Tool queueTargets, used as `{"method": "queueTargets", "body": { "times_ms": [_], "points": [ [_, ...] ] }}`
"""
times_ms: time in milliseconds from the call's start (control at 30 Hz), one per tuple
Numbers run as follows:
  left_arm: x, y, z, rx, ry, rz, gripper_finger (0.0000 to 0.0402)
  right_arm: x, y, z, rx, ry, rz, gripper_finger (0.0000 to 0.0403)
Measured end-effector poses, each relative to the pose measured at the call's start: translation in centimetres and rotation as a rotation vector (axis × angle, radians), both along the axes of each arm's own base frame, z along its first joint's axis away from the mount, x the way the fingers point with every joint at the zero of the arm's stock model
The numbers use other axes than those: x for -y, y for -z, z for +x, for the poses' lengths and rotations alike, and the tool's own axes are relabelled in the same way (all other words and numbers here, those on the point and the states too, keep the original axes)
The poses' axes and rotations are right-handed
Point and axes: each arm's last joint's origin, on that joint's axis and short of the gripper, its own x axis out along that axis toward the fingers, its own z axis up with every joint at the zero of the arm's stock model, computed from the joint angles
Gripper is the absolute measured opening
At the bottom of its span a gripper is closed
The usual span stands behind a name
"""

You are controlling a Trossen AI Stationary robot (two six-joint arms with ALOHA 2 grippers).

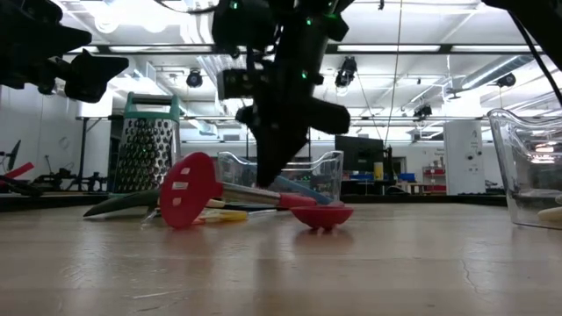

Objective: Pick & Place Kitchen Items
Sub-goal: Put the left red slotted spoon into the top transparent bin

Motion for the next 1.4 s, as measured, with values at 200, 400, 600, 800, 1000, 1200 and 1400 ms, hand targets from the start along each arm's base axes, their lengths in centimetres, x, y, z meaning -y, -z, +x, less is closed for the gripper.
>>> {"method": "queueTargets", "body": {
  "times_ms": [200, 400, 600, 800, 1000, 1200, 1400],
  "points": [
    [0.0, 0.0, 0.0, 0.0, 0.0, 0.0, 0.0312, 0.0, -0.9, 0.4, 0.054, -0.003, -0.007, 0.0045],
    [0.0, 0.0, 0.0, 0.0, 0.0, 0.0, 0.0312, 0.0, -0.5, 0.5, 0.072, -0.008, -0.009, 0.0094],
    [0.0, 0.0, 0.0, 0.0, 0.0, 0.0, 0.0312, -0.1, 0.8, 0.9, 0.069, -0.029, -0.019, 0.0113],
    [0.0, 0.0, 0.0, 0.0, -0.001, 0.0, 0.0312, 0.0, 1.7, 1.0, 0.049, -0.026, -0.037, 0.0126],
    [0.0, 0.0, 0.0, 0.0, 0.0, 0.0, 0.0312, 0.2, 1.7, 1.1, 0.053, -0.022, -0.039, 0.0128],
    [0.0, 0.0, 0.0, 0.0, 0.0, 0.0, 0.0312, 0.4, 1.8, 1.1, 0.054, -0.017, -0.039, 0.0098],
    [0.0, 0.0, 0.0, 0.0, 0.0, 0.0, 0.0312, 0.4, 1.8, 1.1, 0.053, -0.024, -0.042, 0.0052]
  ]
}}
